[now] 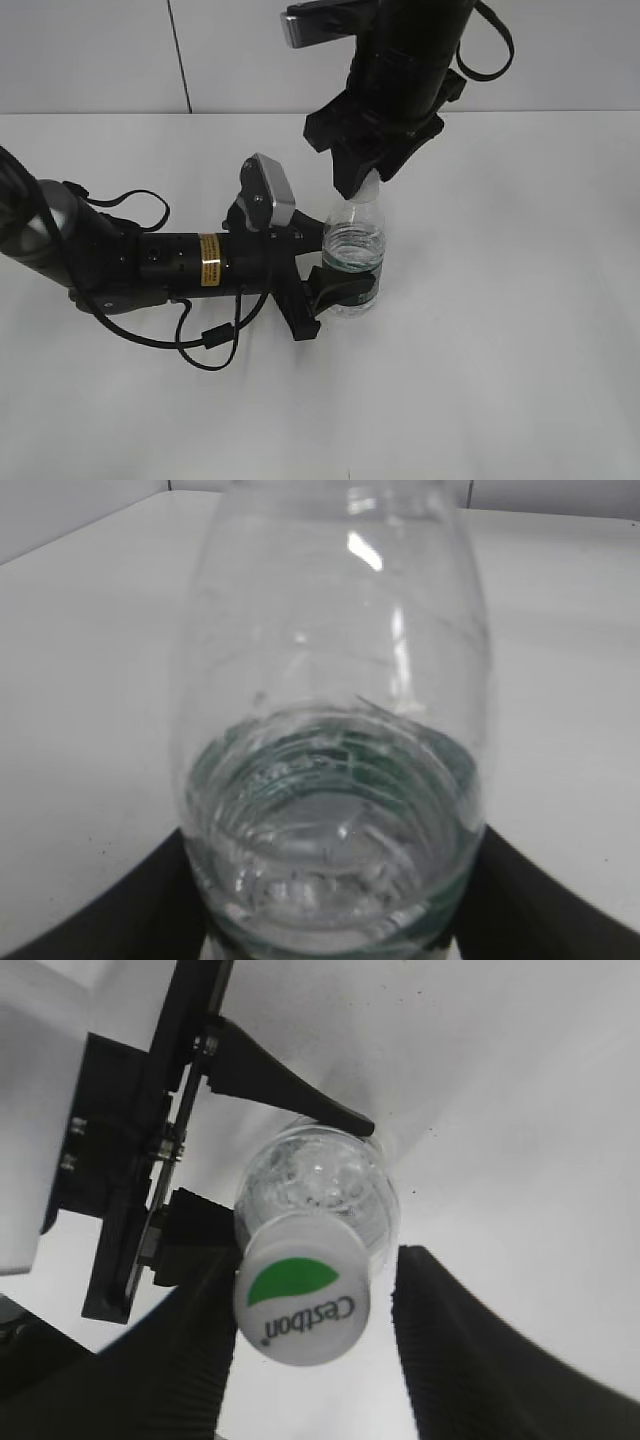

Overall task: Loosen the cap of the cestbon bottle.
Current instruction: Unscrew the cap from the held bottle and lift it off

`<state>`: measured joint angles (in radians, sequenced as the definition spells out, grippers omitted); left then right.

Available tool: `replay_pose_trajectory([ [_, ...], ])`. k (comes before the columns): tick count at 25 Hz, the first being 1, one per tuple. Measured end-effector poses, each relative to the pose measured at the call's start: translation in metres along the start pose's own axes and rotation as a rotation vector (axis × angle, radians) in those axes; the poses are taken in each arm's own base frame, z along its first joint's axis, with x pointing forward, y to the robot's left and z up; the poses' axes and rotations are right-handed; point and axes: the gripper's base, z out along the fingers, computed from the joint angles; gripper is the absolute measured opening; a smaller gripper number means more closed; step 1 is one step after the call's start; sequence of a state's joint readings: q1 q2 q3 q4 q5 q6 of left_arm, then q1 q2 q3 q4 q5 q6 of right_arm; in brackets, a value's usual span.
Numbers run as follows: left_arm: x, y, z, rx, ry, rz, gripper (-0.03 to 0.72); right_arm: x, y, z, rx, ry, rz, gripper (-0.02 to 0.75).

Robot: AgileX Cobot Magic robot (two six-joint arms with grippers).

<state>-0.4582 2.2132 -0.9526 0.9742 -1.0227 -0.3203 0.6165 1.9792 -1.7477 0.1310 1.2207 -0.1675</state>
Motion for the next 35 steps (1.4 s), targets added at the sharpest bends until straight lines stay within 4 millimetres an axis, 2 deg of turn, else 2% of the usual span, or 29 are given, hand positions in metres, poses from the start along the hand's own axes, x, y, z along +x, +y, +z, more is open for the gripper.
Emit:
replay_pose_trajectory([
  [3, -0.0002, 0.0003, 0.0001, -0.001, 0.000, 0.000, 0.419, -0.0001, 0.0010, 0.0001, -0.006, -0.001, 0.001, 0.299],
  [10, -0.0001, 0.0004, 0.0001, -0.003, 0.000, 0.000, 0.418, -0.0002, 0.0011, 0.0001, -0.007, -0.001, -0.091, 0.299],
  [27, 0.0000, 0.0005, 0.0001, -0.003, 0.001, 0.003, 0.418, -0.0003, 0.0006, -0.0002, 0.000, -0.002, -1.230, 0.299],
  [30, 0.0000, 0.0004, 0.0001, -0.003, 0.001, 0.004, 0.418, -0.0002, 0.0005, -0.0002, 0.000, -0.001, -1.318, 0.299],
  [35, -0.0002, 0.0005, 0.0002, -0.002, 0.001, 0.005, 0.417, -0.0002, 0.0005, -0.0002, 0.001, 0.000, -1.362, 0.299],
])
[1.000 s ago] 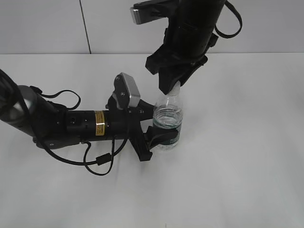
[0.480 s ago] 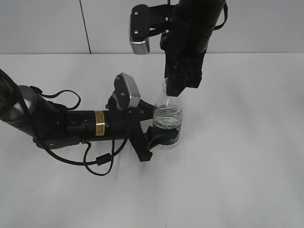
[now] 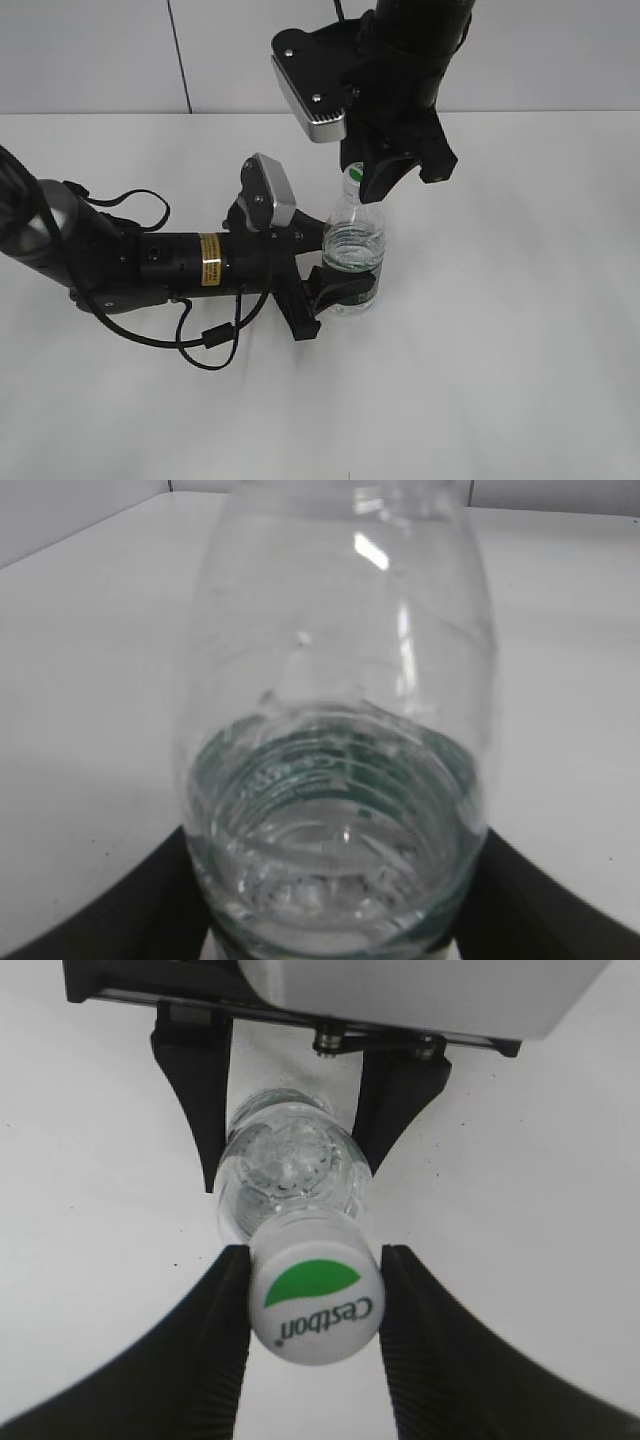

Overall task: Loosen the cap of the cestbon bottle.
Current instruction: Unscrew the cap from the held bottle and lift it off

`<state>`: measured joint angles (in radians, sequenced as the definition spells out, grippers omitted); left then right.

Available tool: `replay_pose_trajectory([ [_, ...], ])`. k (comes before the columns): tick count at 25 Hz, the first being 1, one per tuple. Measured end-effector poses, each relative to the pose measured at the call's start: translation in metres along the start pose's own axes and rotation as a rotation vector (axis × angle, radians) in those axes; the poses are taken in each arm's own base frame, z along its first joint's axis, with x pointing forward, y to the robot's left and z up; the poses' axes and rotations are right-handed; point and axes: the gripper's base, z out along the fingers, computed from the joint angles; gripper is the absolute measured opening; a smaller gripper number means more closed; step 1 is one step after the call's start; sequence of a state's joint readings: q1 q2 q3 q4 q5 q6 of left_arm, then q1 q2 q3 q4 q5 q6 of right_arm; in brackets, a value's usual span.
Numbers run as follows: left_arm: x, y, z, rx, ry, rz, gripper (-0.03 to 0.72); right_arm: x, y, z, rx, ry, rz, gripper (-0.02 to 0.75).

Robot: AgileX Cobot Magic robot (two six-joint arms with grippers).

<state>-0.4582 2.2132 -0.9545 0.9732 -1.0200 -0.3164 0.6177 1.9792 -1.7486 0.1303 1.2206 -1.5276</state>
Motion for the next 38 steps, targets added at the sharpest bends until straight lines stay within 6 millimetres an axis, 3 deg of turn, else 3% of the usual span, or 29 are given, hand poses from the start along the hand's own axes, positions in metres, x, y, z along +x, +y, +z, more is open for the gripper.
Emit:
replay_pose_trajectory([
  [5, 0.000, -0.001, 0.000, 0.011, 0.002, 0.009, 0.417, 0.000, 0.000, -0.001, 0.003, 0.001, 0.054, 0.334],
  [9, 0.000, -0.001, 0.000, 0.018, 0.003, 0.014, 0.417, -0.002, -0.001, -0.014, 0.040, -0.004, 0.174, 0.506],
  [11, 0.000, -0.001, 0.000, 0.018, 0.004, 0.014, 0.417, -0.004, -0.001, -0.024, 0.062, -0.018, 0.206, 0.556],
  [16, 0.000, -0.001, 0.000, 0.019, 0.004, 0.015, 0.417, -0.008, 0.000, -0.037, 0.087, -0.062, 0.364, 0.566],
  [25, 0.000, -0.001, 0.000, 0.020, 0.004, 0.016, 0.417, -0.006, 0.001, -0.037, 0.067, -0.085, 1.304, 0.566],
  [27, 0.000, -0.001, 0.000, 0.020, 0.004, 0.016, 0.417, -0.004, 0.000, -0.037, 0.080, -0.073, 1.440, 0.566],
  [31, 0.000, -0.001, 0.000, 0.021, 0.004, 0.017, 0.417, -0.003, 0.000, -0.037, 0.086, -0.071, 1.555, 0.566],
  [38, 0.000, -0.001, 0.000, 0.021, 0.004, 0.017, 0.417, -0.002, -0.001, -0.029, 0.071, -0.056, 1.596, 0.567],
])
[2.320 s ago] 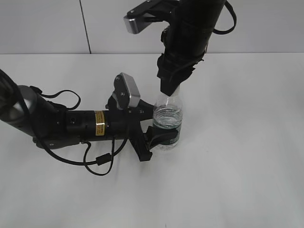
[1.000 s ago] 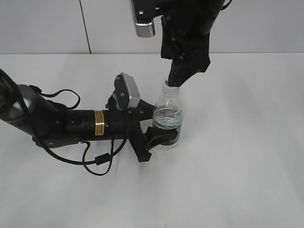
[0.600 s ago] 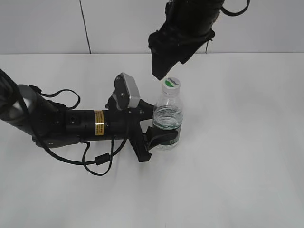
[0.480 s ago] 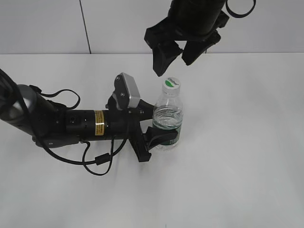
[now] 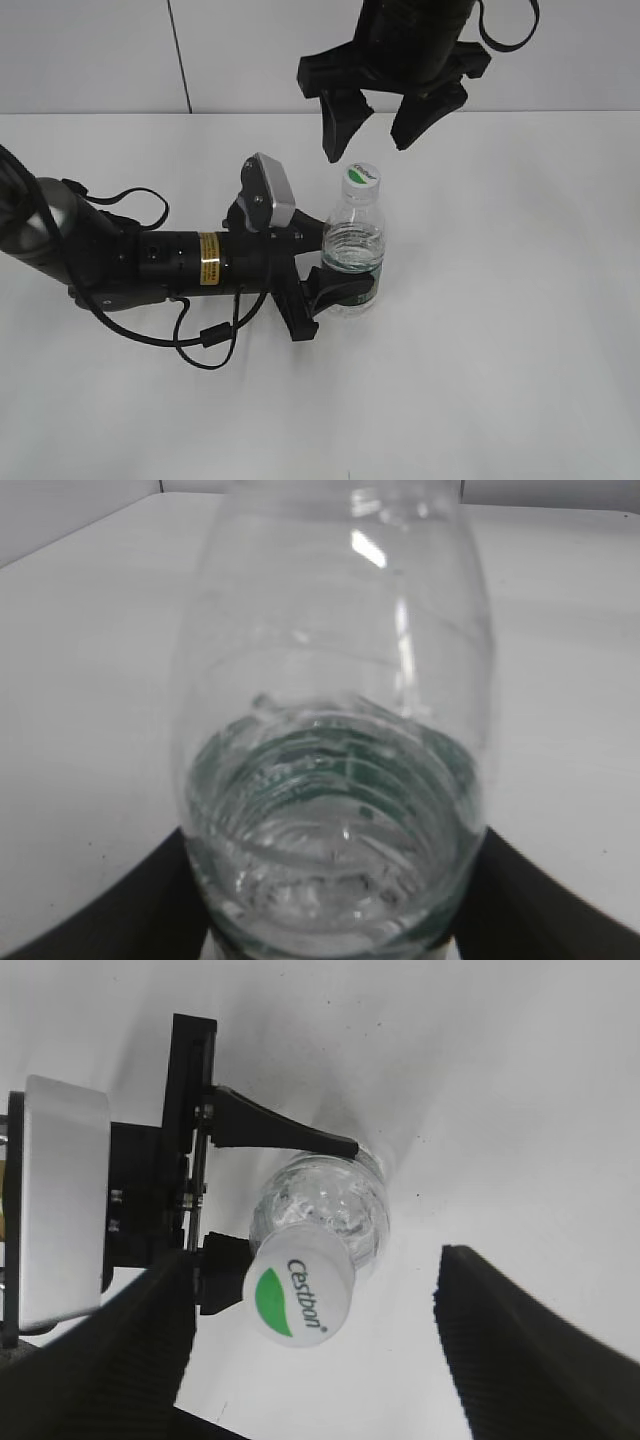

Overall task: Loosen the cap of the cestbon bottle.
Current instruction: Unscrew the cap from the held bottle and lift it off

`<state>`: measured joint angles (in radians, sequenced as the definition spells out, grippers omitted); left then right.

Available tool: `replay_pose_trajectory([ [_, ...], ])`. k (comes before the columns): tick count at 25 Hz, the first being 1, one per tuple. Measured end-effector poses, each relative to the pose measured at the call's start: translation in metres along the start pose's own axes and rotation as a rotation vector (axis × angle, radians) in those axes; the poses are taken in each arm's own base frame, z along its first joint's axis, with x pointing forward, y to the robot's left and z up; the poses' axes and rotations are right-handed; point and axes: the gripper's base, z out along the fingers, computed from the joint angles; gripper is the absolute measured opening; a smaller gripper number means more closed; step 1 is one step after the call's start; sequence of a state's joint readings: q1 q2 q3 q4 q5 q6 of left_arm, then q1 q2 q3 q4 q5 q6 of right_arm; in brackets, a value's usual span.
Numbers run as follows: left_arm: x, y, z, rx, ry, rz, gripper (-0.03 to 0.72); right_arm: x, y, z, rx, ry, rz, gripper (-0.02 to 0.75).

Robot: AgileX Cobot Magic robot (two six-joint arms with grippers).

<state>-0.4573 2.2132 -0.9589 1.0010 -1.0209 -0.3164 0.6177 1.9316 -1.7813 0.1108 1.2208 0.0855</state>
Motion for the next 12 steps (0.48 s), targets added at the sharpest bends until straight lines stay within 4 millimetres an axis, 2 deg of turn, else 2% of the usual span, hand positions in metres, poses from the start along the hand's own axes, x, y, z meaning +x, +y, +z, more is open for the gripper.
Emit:
replay_pose_trajectory([
  [8, 0.000, 0.000, 0.000, 0.000, 0.000, 0.000, 0.417, -0.001, 0.000, 0.013, -0.005, 0.031, 0.012, 0.567],
  [12, 0.000, 0.000, 0.000, 0.000, 0.000, 0.000, 0.417, 0.004, -0.002, 0.022, -0.003, 0.065, 0.017, 0.567],
])
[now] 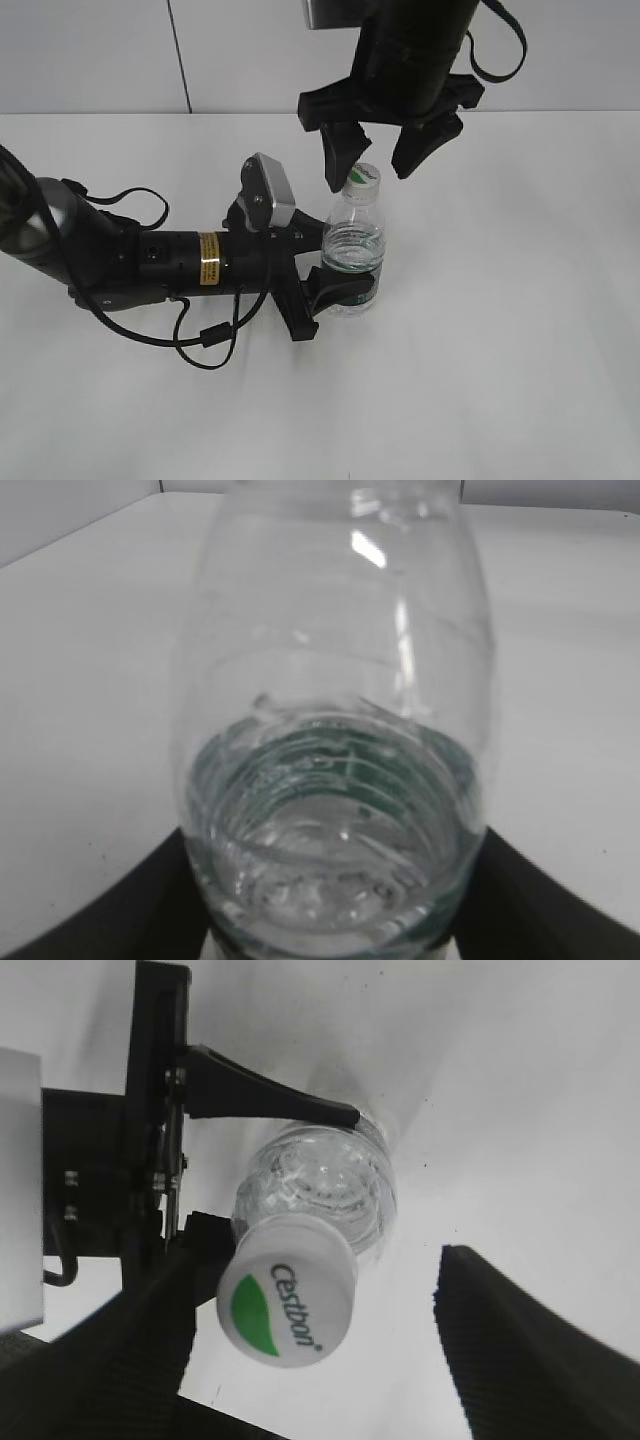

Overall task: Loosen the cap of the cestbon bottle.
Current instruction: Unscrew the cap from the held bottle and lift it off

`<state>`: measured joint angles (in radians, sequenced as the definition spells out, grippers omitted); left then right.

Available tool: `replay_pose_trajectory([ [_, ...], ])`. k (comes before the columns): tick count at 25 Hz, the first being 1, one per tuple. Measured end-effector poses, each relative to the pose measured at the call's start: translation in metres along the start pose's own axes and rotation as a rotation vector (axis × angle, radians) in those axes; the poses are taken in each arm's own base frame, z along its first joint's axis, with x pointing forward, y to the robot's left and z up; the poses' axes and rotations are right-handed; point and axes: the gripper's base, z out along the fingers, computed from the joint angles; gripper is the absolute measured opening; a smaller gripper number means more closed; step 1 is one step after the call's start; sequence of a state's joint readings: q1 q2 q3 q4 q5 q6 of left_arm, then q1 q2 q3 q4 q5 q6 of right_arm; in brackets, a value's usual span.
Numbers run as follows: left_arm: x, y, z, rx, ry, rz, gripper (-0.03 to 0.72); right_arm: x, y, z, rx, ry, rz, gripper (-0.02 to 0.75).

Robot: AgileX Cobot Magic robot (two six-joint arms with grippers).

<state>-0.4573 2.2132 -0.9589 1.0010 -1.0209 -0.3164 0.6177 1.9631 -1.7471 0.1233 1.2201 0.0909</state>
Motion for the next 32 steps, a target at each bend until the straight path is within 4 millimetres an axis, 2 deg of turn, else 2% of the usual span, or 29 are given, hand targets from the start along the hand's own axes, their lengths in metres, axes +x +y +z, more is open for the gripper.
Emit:
replay_pose_trajectory([
  [3, 0.0000, -0.0001, 0.0000, 0.001, 0.000, 0.000, 0.417, 0.0032, -0.0010, 0.0049, 0.003, 0.021, 0.002, 0.564],
  [6, 0.0000, -0.0001, 0.0000, 0.001, 0.000, 0.000, 0.417, 0.0034, -0.0010, 0.0051, 0.003, 0.022, 0.004, 0.529],
  [10, 0.0000, -0.0001, 0.0000, 0.001, 0.000, 0.000, 0.417, 0.0034, -0.0009, 0.0051, 0.002, 0.022, 0.004, 0.441],
  [14, -0.0001, 0.0001, 0.0001, 0.000, 0.000, 0.001, 0.417, 0.0034, 0.0001, 0.0051, -0.009, 0.022, 0.006, 0.312],
  [19, -0.0001, 0.0001, 0.0001, 0.000, 0.000, 0.001, 0.417, 0.0034, 0.0001, 0.0051, -0.011, 0.021, -0.101, 0.300],
  [21, -0.0001, 0.0001, 0.0001, 0.000, 0.000, 0.001, 0.417, 0.0034, 0.0001, 0.0051, -0.012, 0.021, -0.190, 0.300],
  [24, -0.0001, 0.0001, 0.0001, 0.000, 0.000, 0.001, 0.417, 0.0034, 0.0002, 0.0051, -0.016, 0.019, -0.416, 0.300],
  [27, -0.0001, 0.0000, 0.0001, 0.001, 0.000, 0.002, 0.417, 0.0034, 0.0004, 0.0051, -0.020, 0.016, -0.733, 0.300],
  [32, -0.0001, -0.0001, 0.0001, 0.002, 0.000, 0.002, 0.416, 0.0033, 0.0003, 0.0041, -0.021, 0.010, -1.160, 0.300],
])
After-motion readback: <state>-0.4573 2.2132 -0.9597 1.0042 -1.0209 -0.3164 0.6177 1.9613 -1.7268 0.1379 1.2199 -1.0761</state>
